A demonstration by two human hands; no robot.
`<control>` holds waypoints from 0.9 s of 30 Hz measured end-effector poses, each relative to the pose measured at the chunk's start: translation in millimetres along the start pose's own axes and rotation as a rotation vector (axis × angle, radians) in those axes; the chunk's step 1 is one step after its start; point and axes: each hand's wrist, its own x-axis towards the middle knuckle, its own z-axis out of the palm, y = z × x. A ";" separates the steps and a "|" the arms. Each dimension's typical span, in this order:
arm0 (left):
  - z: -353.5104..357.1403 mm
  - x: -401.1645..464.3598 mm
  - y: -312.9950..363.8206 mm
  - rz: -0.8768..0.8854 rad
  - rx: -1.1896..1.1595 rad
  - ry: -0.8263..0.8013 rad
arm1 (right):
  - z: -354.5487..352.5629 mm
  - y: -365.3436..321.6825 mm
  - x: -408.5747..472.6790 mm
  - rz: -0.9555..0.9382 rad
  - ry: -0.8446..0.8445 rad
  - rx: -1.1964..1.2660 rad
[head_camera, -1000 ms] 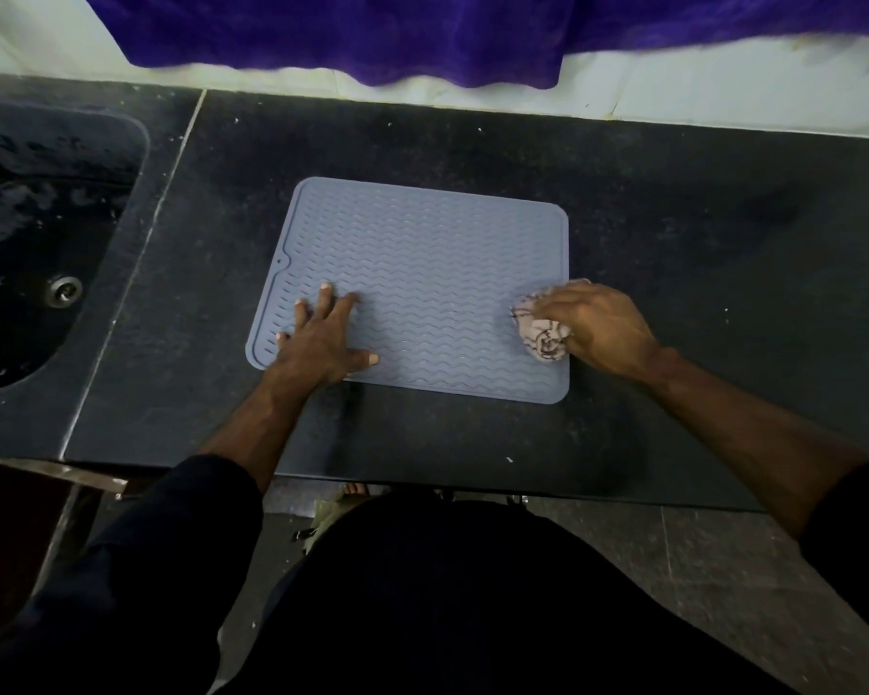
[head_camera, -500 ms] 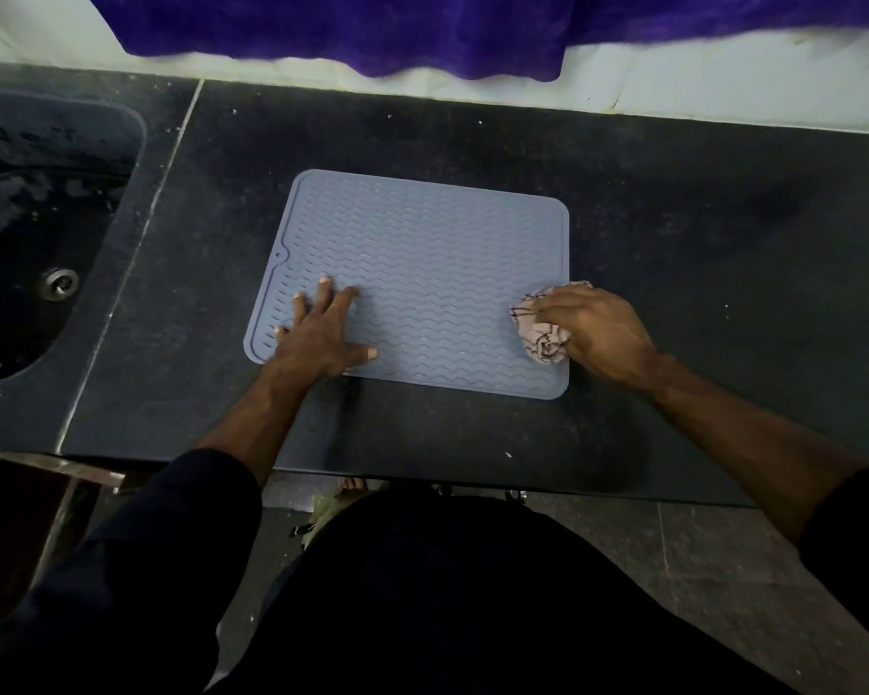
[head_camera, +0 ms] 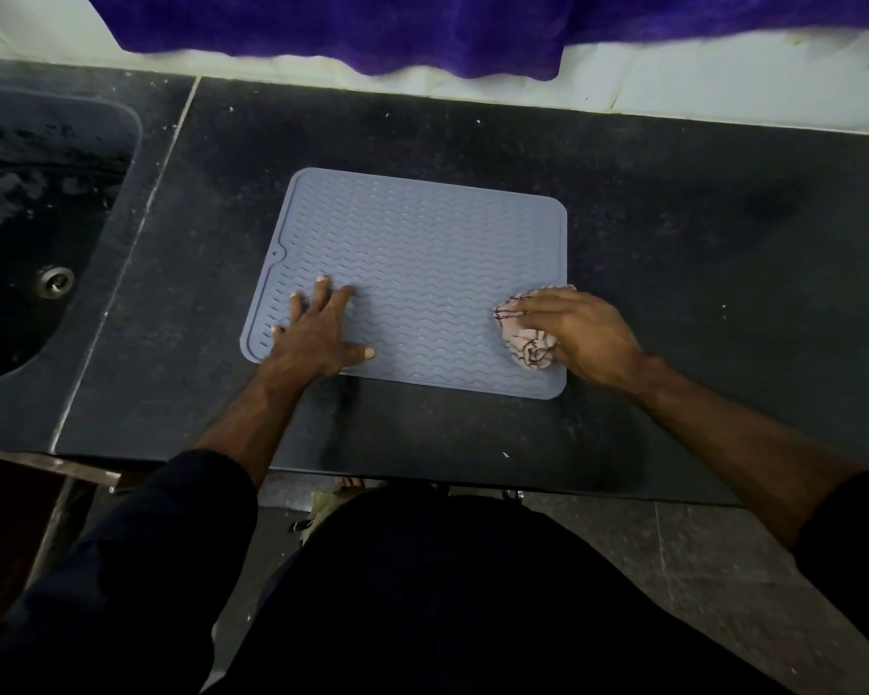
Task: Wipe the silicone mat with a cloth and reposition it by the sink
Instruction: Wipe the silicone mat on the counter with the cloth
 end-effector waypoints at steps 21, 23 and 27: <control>-1.0 -0.3 1.0 -0.004 0.015 0.003 | 8.0 -17.4 2.8 0.000 -0.094 0.006; -1.0 -0.6 1.1 -0.008 0.013 -0.002 | 2.9 -4.5 -6.1 0.049 -0.078 0.040; -0.7 -0.2 1.6 -0.008 0.014 -0.008 | -8.0 5.9 -1.8 0.111 -0.064 0.033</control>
